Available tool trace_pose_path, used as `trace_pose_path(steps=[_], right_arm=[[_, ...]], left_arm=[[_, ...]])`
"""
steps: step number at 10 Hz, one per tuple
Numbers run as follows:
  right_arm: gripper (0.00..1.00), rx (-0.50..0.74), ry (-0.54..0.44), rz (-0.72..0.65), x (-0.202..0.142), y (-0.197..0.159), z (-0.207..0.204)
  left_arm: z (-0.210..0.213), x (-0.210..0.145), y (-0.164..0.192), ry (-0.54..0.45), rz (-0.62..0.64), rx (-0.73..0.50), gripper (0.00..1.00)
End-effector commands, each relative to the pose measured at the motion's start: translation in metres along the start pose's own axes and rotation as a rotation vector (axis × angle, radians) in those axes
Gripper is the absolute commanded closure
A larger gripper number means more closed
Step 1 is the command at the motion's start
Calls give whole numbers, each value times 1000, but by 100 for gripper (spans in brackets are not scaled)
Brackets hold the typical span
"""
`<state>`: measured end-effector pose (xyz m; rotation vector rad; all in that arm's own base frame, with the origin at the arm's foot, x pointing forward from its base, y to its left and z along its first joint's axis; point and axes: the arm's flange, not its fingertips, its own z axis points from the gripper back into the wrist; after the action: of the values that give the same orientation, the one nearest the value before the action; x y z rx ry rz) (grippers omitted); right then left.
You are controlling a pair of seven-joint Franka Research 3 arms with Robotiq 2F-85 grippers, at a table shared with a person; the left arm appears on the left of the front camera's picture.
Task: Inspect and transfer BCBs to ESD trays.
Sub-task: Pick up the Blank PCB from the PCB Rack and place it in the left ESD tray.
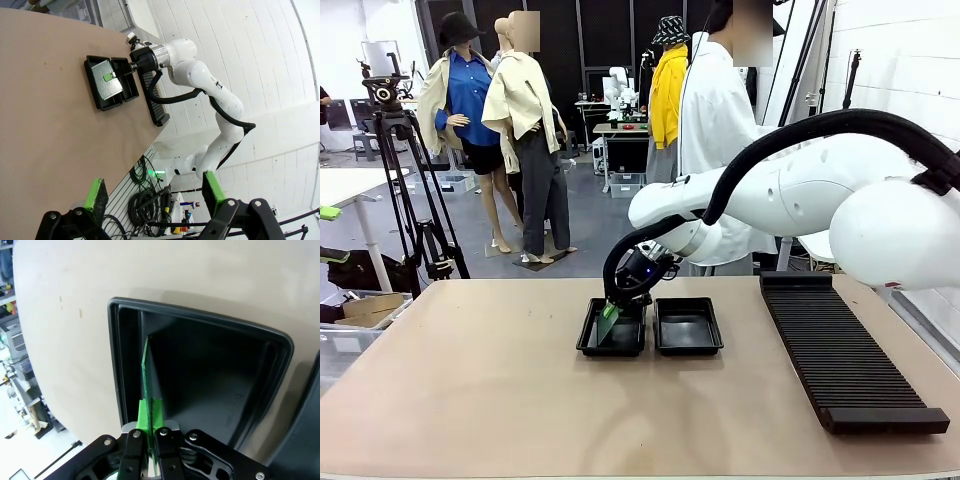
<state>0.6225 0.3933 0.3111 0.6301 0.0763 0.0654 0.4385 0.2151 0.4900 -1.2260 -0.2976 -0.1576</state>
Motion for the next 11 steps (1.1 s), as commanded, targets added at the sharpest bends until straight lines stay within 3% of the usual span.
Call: trace_pose_path(steps=[1, 4, 5, 10, 11], right_arm=[[100, 1, -24, 13, -14, -5, 6], [100, 1, -26, 5, -15, -5, 10], [95, 5, -30, 3, -17, -4, 14], [0, -20, -6, -29, -20, 5, 37], [0, -37, 14, -56, -18, 8, 40]], left_arm=[[0, -1, -2, -6, -2, 3, 0], [0, -1, -2, -6, -2, 3, 0], [0, -1, -2, -6, -2, 3, 0], [0, -1, -2, -6, -2, 3, 0], [0, -1, -2, -6, -2, 3, 0]])
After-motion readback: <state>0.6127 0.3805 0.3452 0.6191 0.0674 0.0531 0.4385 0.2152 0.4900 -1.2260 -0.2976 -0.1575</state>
